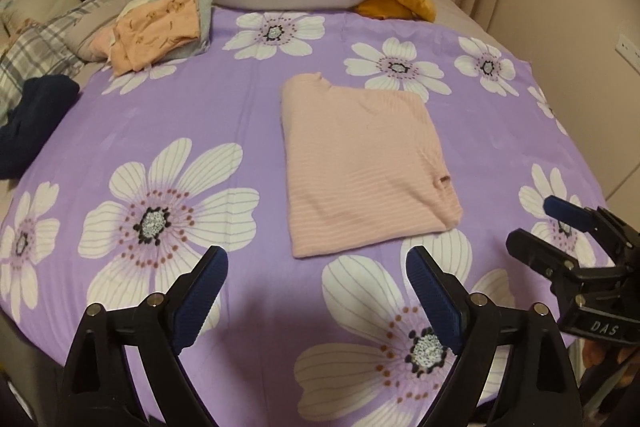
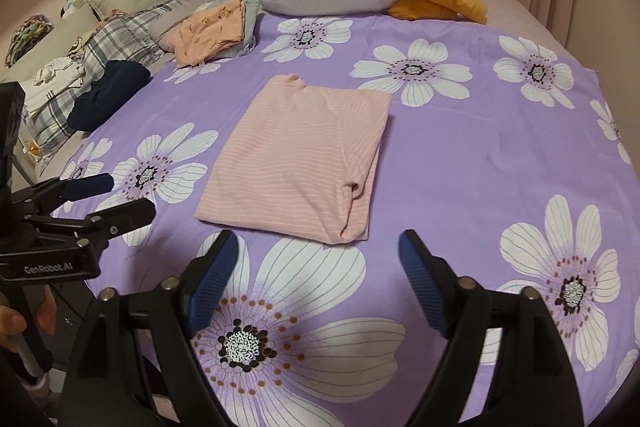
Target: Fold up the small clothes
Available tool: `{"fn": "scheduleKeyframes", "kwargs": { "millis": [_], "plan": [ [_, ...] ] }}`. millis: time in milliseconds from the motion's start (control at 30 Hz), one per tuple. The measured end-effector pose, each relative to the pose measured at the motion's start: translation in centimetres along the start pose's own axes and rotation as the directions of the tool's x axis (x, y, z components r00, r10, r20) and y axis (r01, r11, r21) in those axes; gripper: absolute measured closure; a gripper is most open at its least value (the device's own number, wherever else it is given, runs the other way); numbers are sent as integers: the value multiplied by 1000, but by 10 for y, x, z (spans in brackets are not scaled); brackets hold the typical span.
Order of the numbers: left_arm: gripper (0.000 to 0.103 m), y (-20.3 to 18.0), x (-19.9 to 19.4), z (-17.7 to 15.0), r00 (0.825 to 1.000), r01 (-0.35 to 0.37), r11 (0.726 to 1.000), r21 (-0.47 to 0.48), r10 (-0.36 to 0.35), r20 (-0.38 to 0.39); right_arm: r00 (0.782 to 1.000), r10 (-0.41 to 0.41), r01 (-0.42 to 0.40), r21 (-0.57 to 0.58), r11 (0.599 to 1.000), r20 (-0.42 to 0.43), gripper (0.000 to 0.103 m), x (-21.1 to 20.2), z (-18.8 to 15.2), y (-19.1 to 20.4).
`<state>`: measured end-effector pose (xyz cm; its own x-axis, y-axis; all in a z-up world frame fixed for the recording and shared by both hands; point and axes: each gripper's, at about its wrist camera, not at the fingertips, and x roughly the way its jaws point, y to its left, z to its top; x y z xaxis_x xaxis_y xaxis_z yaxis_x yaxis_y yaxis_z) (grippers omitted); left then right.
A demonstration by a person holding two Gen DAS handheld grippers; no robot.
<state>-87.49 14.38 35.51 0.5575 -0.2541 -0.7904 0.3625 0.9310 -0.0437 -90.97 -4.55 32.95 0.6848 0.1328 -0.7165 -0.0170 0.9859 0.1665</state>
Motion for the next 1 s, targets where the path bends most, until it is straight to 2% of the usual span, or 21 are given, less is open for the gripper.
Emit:
{"fn": "scheduleKeyframes", "kwargs": {
  "millis": [133,467,667,1000],
  "plan": [
    [8,-2,-7,0,1000,-18,1000,-3,18,-5,1000,-8,8,2,1000,15,1,-7,1,2],
    [5,-6,-19,2,1000,-29,1000,5,29,1,997,-33,33,-10,999,63,0,-25,8,9],
    [5,-4,-17,0,999,-49,999,4,49,-9,998,-51,51,21,998,26,0,-17,3,4],
    [5,-3,-17,1,999,-49,999,-2,49,-8,998,-56,55,17,998,35,0,-21,4,7]
  ]
}}
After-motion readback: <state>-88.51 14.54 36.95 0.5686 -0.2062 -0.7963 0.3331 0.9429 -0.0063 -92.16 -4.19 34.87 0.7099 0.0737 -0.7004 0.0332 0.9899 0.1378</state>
